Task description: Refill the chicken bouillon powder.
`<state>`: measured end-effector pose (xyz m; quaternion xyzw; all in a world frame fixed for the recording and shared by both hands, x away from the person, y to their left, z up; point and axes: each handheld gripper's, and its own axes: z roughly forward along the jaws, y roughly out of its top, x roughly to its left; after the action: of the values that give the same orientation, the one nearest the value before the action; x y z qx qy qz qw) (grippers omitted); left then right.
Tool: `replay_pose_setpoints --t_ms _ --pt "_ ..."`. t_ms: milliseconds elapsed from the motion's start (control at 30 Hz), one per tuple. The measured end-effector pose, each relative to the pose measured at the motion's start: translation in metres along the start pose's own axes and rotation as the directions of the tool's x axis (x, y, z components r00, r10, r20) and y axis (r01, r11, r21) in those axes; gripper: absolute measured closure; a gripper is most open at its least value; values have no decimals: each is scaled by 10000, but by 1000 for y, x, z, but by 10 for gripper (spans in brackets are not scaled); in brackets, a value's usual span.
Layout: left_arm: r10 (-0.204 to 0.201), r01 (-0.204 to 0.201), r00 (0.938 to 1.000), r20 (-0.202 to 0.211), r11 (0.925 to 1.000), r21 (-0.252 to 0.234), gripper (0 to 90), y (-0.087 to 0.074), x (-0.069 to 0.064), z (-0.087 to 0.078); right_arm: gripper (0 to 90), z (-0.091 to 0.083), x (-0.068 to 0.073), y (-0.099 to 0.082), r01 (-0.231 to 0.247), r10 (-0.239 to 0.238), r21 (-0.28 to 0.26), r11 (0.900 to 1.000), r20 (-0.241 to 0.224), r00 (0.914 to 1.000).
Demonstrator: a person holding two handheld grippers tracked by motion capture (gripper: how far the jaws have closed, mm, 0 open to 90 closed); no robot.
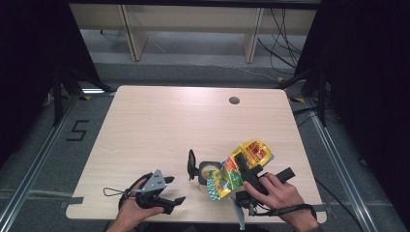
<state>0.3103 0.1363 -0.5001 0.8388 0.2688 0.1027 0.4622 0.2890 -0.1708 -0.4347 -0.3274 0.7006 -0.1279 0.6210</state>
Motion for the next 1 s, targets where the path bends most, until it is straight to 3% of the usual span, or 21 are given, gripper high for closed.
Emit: replay_pose_setpoints --t_ms 67,167,200,233,267,333,467,500,567,600,700,733,800,833,1000 --pt "0 0 10000 4 10000 5 207 0 0 0 462 -1 1 0 -29 29 23 10000 240 9997" --pt "210 -210 9998 20 9998 18 207 0 1 0 463 -2 -1 0 29 -30 40 10000 246 9997" --pt "319 -319 9995 30 9995 7 207 1 2 0 462 -2 -1 0 -17 17 -12 10000 54 10000" --pt "27 -27 10000 8 10000 4 207 0 0 0 463 -2 -2 0 -28 28 -42 10000 76 10000" --pt "13 -13 10000 20 10000 -13 207 0 0 0 463 -2 -1 0 -26 26 15 10000 325 9995" --pt "286 -286 9996 26 9996 -33 207 0 2 0 463 -2 -2 -1 6 -6 -10 10000 316 9995" --pt "287 -287 9996 24 9996 -25 207 0 2 0 465 -2 -1 -2 -14 14 12 10000 303 9995" --pt "282 -282 9996 26 9996 -33 207 0 2 0 466 -2 -2 -2 -50 50 -19 10000 28 10000" --pt "274 -274 9996 62 9996 6 207 1 2 -1 467 -2 -1 -2 -104 104 -31 9999 1 9999" --pt "274 -274 9996 29 9996 -39 207 0 2 0 467 -2 0 -2 -109 109 6 9999 229 9997" --pt "263 -262 9996 56 9997 -20 207 0 2 -1 468 -2 -1 -3 -227 228 -45 9997 209 9995" --pt "288 -287 9995 97 9996 -39 207 0 3 -1 468 -2 -1 -3 -224 224 -123 9997 -11 9997" --pt "166 -166 9999 24 9999 -15 207 0 2 -1 468 -2 -1 -3 -266 268 -111 9996 200 9994" --pt "158 -158 9999 20 9999 -30 207 0 2 -1 468 -1 -1 -3 -276 275 -159 9995 -28 9996" --pt "148 -148 9999 26 9999 -34 207 0 2 -1 469 -1 0 -3 -369 367 -188 9991 -100 9993"
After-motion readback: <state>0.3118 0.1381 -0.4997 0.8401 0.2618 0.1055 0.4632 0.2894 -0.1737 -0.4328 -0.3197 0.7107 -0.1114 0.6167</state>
